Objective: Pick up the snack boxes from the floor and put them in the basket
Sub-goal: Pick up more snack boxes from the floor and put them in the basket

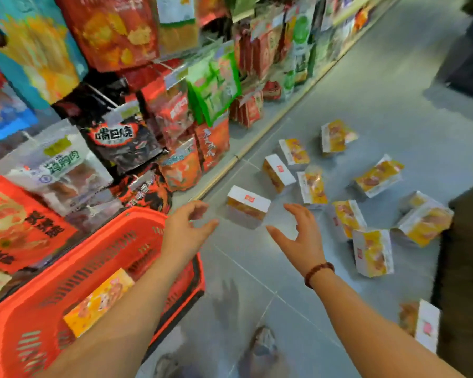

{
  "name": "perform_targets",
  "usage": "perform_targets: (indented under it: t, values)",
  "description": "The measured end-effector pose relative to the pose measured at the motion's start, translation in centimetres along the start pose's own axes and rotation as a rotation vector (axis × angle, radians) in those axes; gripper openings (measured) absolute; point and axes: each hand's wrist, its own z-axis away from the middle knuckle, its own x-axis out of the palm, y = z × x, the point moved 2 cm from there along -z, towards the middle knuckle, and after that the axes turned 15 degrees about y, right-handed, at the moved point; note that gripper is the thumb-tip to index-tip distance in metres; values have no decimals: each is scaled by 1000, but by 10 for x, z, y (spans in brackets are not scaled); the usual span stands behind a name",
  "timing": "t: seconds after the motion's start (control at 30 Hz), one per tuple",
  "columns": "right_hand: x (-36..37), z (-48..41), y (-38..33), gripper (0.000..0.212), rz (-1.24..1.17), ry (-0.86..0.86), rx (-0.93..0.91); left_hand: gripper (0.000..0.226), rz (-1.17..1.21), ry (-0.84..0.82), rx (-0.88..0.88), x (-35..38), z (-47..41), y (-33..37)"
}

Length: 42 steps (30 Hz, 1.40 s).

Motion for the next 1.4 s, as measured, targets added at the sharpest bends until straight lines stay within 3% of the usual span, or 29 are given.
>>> perform_targets:
  t: [0.2, 0.4, 0.67, 0.9, 1.03, 1.2, 1.4]
  values:
    - [-50, -39, 49, 59, -60, 31, 61, 31, -27, -53, 56, 86, 11, 42]
    - [-52, -77, 75, 60, -30, -5, 127, 29, -34, -71, 22, 134, -13, 49]
    - [13, -164, 96, 60, 44, -103, 168, 32, -25, -118, -70, 194, -114, 17]
    - [83, -241, 132, 60, 112, -199, 268, 35, -161, -230, -93, 261, -214, -20]
    - [122, -269, 177, 59, 101, -243, 360, 41, -295, -299, -126, 306, -251, -68]
    - [196, -296, 269, 56, 11, -203, 526, 40, -339, -260, -198, 360, -275, -176]
    - [283, -304, 370, 62, 47, -241, 526, 56, -445, -260, -157, 402, -291, -305]
